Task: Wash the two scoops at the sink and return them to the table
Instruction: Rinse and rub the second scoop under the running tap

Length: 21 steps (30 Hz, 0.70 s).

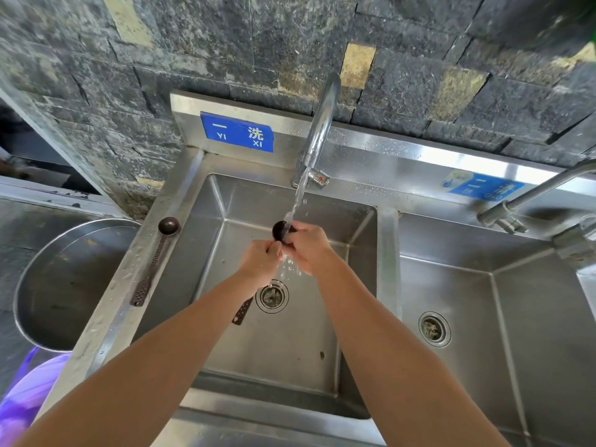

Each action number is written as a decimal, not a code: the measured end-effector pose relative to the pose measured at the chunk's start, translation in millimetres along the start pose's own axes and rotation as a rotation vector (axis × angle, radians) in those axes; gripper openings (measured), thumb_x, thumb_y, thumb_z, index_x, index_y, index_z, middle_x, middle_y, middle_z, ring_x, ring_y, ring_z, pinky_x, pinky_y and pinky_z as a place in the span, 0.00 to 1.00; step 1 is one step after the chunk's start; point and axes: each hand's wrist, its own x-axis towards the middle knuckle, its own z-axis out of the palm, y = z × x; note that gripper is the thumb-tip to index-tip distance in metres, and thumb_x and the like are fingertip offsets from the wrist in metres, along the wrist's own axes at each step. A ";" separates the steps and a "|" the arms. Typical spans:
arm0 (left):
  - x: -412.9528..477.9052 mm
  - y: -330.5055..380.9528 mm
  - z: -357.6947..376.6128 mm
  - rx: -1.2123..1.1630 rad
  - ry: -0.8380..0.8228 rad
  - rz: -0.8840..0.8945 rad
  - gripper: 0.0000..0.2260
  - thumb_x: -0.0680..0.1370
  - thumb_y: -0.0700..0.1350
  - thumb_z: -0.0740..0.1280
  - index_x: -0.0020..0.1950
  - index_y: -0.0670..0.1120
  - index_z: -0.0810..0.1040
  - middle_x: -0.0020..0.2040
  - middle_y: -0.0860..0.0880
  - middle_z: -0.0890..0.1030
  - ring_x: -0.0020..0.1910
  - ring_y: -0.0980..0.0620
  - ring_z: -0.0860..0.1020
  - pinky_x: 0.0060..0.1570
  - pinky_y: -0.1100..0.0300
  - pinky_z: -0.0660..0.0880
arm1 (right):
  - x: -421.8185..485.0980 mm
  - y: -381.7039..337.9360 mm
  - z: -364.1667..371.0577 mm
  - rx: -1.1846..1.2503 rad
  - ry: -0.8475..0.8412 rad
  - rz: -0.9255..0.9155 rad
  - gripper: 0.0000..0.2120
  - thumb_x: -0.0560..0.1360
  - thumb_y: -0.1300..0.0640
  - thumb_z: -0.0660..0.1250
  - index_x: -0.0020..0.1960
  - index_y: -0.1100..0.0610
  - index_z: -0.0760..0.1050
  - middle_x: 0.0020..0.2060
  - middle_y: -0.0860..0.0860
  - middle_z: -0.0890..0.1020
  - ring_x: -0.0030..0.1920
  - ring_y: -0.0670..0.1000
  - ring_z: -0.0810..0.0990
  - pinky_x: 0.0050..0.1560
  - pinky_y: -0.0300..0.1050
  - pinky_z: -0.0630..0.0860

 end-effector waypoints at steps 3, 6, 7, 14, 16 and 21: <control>0.9 3.3 -5.2 -0.175 -0.042 -0.081 0.18 0.84 0.47 0.56 0.35 0.45 0.69 0.22 0.53 0.64 0.19 0.56 0.61 0.22 0.64 0.57 | -5.5 -2.0 1.4 0.318 -0.183 0.086 0.22 0.70 0.81 0.51 0.57 0.71 0.75 0.52 0.71 0.79 0.49 0.61 0.82 0.43 0.47 0.81; -4.0 17.3 -2.8 -0.460 -0.087 -0.159 0.16 0.84 0.46 0.57 0.37 0.44 0.70 0.21 0.54 0.63 0.17 0.57 0.59 0.18 0.67 0.55 | -9.3 2.6 3.7 0.573 -0.281 0.066 0.21 0.70 0.77 0.53 0.58 0.66 0.75 0.55 0.68 0.79 0.48 0.57 0.84 0.38 0.44 0.79; -6.3 21.9 -0.6 -0.479 -0.082 -0.157 0.16 0.84 0.46 0.57 0.37 0.44 0.70 0.22 0.53 0.64 0.18 0.57 0.59 0.17 0.67 0.55 | -10.1 2.9 4.8 0.652 -0.328 0.075 0.20 0.68 0.75 0.55 0.56 0.63 0.75 0.53 0.64 0.80 0.46 0.55 0.84 0.36 0.43 0.79; -11.0 18.9 4.4 0.217 0.032 0.188 0.12 0.82 0.43 0.58 0.45 0.40 0.78 0.34 0.48 0.73 0.30 0.51 0.69 0.25 0.65 0.62 | -2.9 -28.5 15.0 0.524 -0.225 0.263 0.12 0.76 0.56 0.66 0.36 0.53 0.67 0.26 0.49 0.72 0.22 0.48 0.67 0.29 0.38 0.71; -8.8 19.0 -7.9 0.475 0.020 0.306 0.13 0.83 0.43 0.57 0.49 0.37 0.78 0.39 0.46 0.74 0.35 0.47 0.71 0.31 0.63 0.61 | -1.4 -36.3 16.7 0.464 -0.209 0.312 0.14 0.78 0.59 0.64 0.34 0.53 0.67 0.22 0.48 0.70 0.20 0.48 0.66 0.30 0.40 0.72; -1.6 31.5 -24.1 0.788 -0.055 0.349 0.12 0.81 0.42 0.58 0.57 0.38 0.77 0.49 0.38 0.80 0.45 0.40 0.79 0.46 0.50 0.76 | -1.5 -42.4 20.2 0.407 -0.076 0.369 0.15 0.74 0.62 0.62 0.30 0.52 0.68 0.20 0.46 0.69 0.18 0.47 0.67 0.19 0.34 0.62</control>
